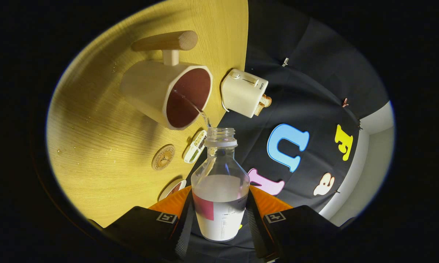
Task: Take the bottle from table, then pour the juice into the cup, finally place the bottle on the coaster
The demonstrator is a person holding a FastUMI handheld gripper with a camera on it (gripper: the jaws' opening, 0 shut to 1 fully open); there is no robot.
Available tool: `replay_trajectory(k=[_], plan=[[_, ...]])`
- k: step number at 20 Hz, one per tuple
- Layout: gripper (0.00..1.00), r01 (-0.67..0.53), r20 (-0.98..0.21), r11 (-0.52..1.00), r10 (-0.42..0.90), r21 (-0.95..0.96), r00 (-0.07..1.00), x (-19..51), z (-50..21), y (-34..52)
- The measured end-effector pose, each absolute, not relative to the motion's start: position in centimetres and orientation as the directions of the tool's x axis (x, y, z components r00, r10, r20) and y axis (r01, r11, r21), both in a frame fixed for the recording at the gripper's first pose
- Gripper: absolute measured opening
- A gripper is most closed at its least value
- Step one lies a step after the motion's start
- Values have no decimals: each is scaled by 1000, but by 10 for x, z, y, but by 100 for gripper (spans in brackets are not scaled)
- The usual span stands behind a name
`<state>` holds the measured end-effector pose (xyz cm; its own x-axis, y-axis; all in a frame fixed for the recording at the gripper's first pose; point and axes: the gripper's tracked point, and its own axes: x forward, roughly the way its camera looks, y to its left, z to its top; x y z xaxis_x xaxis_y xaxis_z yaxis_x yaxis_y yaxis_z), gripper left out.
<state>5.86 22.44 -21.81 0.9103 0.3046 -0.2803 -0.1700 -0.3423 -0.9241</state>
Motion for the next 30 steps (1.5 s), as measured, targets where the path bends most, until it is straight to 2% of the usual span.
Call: replay_trajectory(k=[25, 30], plan=[[71, -53, -285, -509, 391, -859, 875, 46, -232, 237], [71, 45, -256, -558, 449, -828, 856, 48, -225, 260]])
